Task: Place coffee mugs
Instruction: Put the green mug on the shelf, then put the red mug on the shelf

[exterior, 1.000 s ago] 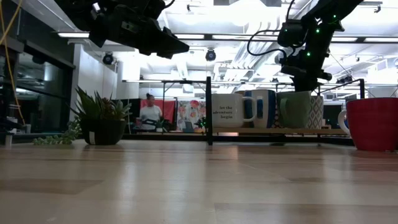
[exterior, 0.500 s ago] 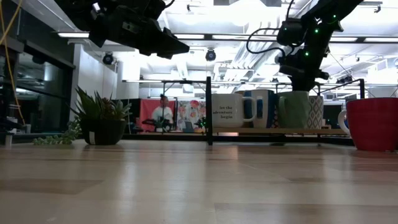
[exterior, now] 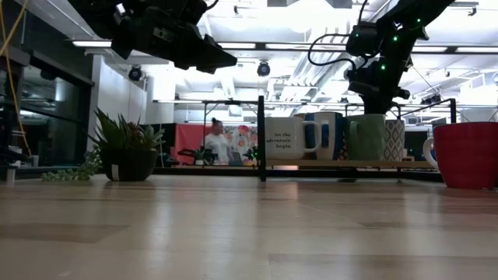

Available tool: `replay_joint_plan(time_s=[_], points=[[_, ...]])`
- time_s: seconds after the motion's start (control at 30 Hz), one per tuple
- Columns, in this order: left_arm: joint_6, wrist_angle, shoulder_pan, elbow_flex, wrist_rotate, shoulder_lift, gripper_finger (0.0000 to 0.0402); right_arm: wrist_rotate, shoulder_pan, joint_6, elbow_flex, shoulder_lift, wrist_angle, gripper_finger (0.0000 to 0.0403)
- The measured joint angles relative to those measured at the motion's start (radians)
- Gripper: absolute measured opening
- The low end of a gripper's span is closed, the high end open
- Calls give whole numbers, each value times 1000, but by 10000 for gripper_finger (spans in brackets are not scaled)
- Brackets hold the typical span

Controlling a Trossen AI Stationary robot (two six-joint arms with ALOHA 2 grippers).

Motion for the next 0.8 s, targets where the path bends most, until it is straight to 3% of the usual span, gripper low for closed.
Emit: replay_joint_plan(time_s=[0.4,0.8], points=[[-2,0,0,0,-3,0,51,-8,0,2,0,0,-28,36],[-27,9,2,0,-3,0,51,-6,0,-5,0,0,-13,122]])
